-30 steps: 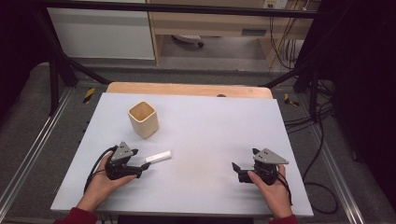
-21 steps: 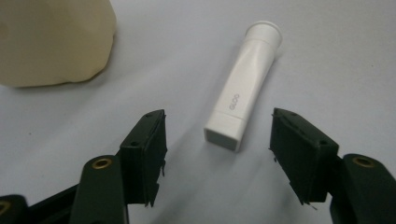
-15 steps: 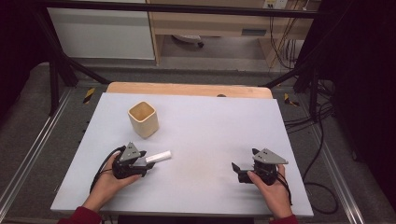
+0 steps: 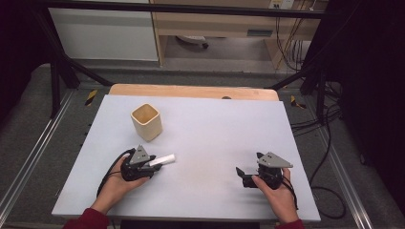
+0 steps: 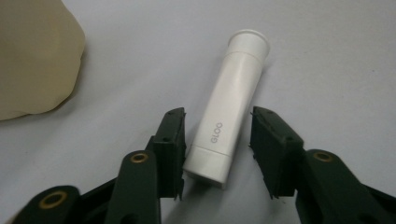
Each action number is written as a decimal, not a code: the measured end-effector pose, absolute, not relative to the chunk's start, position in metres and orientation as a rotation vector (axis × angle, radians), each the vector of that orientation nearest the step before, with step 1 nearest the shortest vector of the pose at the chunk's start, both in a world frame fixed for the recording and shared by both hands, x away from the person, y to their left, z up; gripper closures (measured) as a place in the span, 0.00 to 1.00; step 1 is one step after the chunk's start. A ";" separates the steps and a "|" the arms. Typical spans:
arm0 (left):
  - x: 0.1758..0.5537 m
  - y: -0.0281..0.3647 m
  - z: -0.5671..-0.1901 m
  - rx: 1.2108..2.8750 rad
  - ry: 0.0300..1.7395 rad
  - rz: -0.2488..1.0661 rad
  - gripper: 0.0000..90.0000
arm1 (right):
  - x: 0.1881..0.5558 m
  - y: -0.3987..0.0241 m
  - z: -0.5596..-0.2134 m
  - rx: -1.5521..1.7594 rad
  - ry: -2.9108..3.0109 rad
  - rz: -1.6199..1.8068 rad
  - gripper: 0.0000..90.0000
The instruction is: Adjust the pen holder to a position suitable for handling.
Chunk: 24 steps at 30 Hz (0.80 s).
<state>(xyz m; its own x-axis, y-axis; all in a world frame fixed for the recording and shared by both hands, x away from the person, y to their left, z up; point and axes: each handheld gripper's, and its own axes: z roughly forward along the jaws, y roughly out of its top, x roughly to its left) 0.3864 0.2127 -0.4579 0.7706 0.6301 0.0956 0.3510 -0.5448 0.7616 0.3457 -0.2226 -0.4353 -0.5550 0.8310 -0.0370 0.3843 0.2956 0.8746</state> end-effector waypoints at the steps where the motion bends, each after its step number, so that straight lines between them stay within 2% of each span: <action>1: 0.386 0.213 -0.458 2.195 0.724 0.467 0.63 | 0.346 -0.223 -0.435 1.081 2.076 1.197 0.05; 7: 0.384 0.211 -0.458 2.208 0.685 0.456 0.78 | 0.346 -0.222 -0.435 1.077 2.080 1.196 0.05; 18: 0.379 0.208 -0.445 2.211 0.711 0.445 0.79 | 0.343 -0.210 -0.429 1.004 2.052 1.204 0.04; 24: 0.378 0.197 -0.431 2.197 0.682 0.408 0.79 | 0.349 -0.187 -0.415 0.871 1.995 1.168 0.04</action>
